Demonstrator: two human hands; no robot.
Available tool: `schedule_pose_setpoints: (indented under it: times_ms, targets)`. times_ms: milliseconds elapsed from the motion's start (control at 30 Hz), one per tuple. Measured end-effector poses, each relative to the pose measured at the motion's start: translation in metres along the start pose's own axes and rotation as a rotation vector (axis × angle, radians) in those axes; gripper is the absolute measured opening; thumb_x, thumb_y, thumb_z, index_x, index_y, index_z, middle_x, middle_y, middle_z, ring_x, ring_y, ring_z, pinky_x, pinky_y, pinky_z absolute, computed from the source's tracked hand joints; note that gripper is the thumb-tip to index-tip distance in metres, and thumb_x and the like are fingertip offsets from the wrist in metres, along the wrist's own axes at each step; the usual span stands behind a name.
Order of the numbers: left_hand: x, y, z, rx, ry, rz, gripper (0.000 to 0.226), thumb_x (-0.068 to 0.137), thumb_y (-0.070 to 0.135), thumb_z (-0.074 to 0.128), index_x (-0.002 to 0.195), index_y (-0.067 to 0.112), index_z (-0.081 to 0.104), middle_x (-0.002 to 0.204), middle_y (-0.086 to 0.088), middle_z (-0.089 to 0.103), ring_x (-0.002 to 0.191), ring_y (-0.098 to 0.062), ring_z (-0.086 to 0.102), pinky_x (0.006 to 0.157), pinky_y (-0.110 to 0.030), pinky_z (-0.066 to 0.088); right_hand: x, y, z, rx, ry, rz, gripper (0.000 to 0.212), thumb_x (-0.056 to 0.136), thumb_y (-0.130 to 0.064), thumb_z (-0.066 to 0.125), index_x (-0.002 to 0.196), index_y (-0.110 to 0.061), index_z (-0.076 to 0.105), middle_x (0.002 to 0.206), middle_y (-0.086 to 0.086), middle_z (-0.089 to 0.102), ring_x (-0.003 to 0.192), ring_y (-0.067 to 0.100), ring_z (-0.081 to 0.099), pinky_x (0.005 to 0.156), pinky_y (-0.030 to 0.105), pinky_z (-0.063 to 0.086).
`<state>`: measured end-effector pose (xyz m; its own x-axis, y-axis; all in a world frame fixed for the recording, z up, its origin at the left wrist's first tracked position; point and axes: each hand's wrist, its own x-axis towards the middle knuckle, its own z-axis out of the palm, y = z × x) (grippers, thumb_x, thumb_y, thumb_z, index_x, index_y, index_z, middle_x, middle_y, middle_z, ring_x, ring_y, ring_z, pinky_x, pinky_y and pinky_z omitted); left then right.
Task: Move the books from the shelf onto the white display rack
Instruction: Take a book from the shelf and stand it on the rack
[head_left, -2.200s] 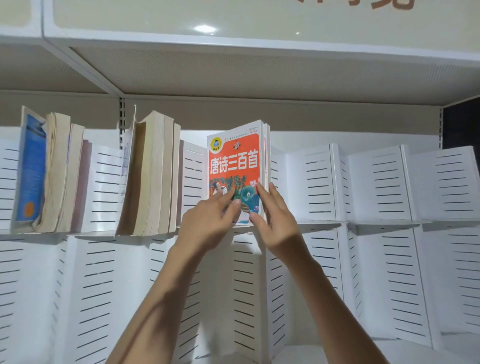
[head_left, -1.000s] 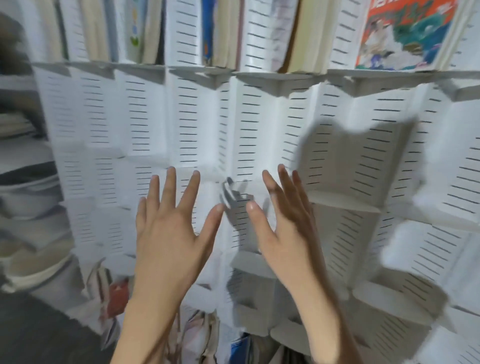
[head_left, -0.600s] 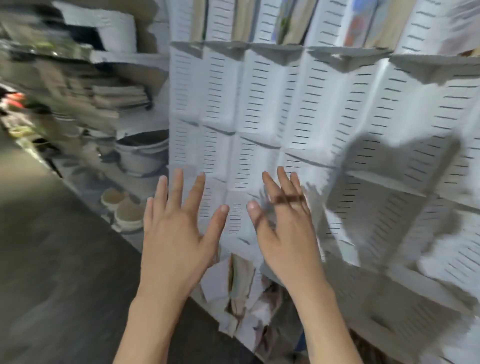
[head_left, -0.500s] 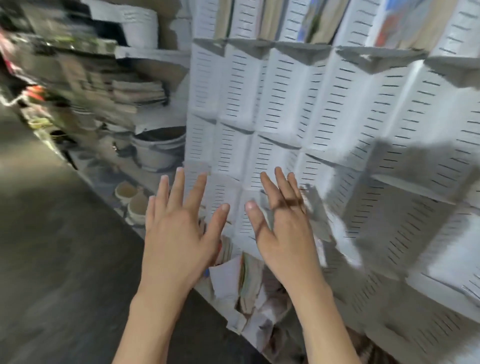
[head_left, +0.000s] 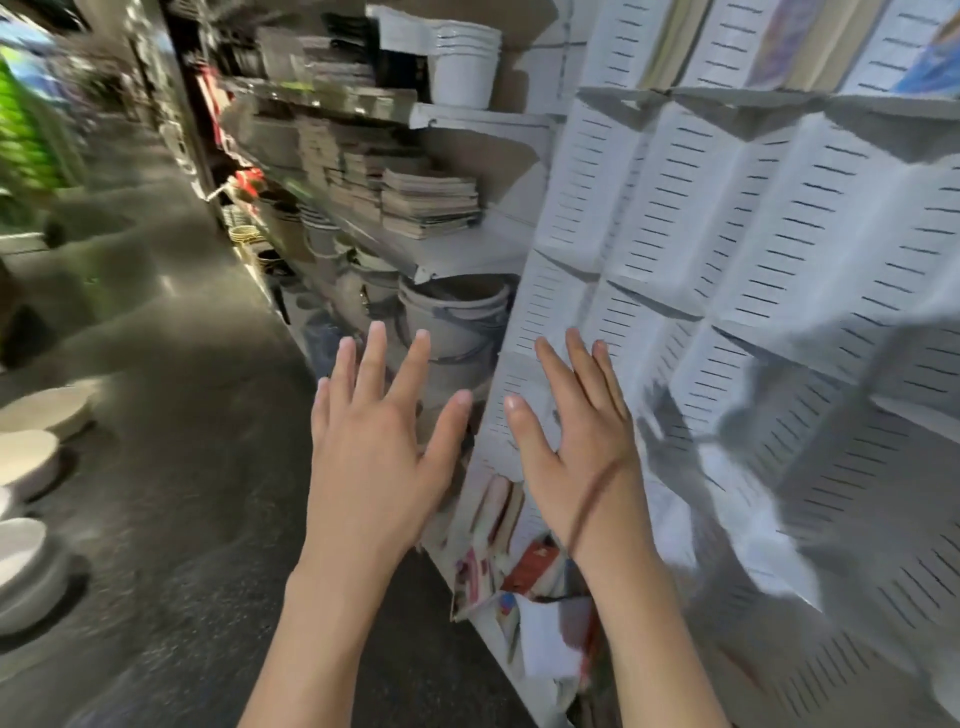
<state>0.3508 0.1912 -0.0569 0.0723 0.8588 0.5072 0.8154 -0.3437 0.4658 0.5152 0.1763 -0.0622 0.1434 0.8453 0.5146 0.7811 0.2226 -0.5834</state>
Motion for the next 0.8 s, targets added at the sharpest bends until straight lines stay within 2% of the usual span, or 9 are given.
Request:
schedule_pose_setpoints:
  times_ms: [67, 333, 533, 700, 800]
  targets:
    - [0.030, -0.016, 0.006, 0.036, 0.022, -0.026, 0.075, 0.092, 0.070, 0.017, 0.157, 0.034, 0.024, 0.167, -0.003, 0.011, 0.154, -0.022, 0.001, 0.123, -0.047, 0.009, 0.035, 0.003, 0.023, 0.011, -0.018, -0.024, 0.077, 0.086, -0.070, 0.020, 0.154, -0.034, 0.024, 0.164, -0.012, 0.009, 0.145, -0.004, -0.012, 0.121, 0.028, -0.001]
    - [0.142, -0.080, 0.018, 0.110, 0.080, -0.119, 0.074, 0.092, 0.071, 0.015, 0.156, 0.035, 0.024, 0.166, -0.001, 0.012, 0.154, -0.020, 0.001, 0.123, -0.047, 0.011, 0.162, -0.003, 0.106, 0.095, -0.071, -0.118, 0.072, 0.090, -0.068, 0.025, 0.154, -0.034, 0.028, 0.164, -0.012, 0.015, 0.150, 0.003, -0.001, 0.118, 0.023, 0.002]
    - [0.207, -0.150, 0.029, 0.111, 0.103, -0.204, 0.074, 0.092, 0.071, 0.015, 0.157, 0.037, 0.023, 0.167, 0.002, 0.010, 0.154, -0.018, -0.001, 0.122, -0.045, 0.009, 0.233, -0.017, 0.186, 0.107, -0.146, -0.171, 0.073, 0.089, -0.068, 0.024, 0.153, -0.033, 0.029, 0.163, -0.013, 0.017, 0.150, 0.003, 0.002, 0.120, 0.027, 0.008]
    - [0.271, -0.226, 0.045, 0.096, 0.116, -0.208, 0.074, 0.092, 0.071, 0.013, 0.157, 0.036, 0.023, 0.166, 0.000, 0.011, 0.153, -0.019, 0.000, 0.122, -0.045, 0.009, 0.298, -0.025, 0.266, 0.148, -0.176, -0.155, 0.076, 0.087, -0.069, 0.024, 0.153, -0.033, 0.028, 0.163, -0.013, 0.017, 0.151, 0.003, 0.000, 0.124, 0.036, 0.011]
    - [0.319, -0.279, 0.049, 0.087, 0.122, -0.190, 0.075, 0.092, 0.071, 0.013, 0.155, 0.035, 0.027, 0.166, -0.002, 0.015, 0.154, -0.022, 0.003, 0.122, -0.047, 0.011, 0.340, -0.037, 0.320, 0.142, -0.146, -0.150, 0.076, 0.088, -0.068, 0.027, 0.153, -0.028, 0.031, 0.163, -0.008, 0.021, 0.151, 0.006, 0.004, 0.123, 0.032, 0.009]
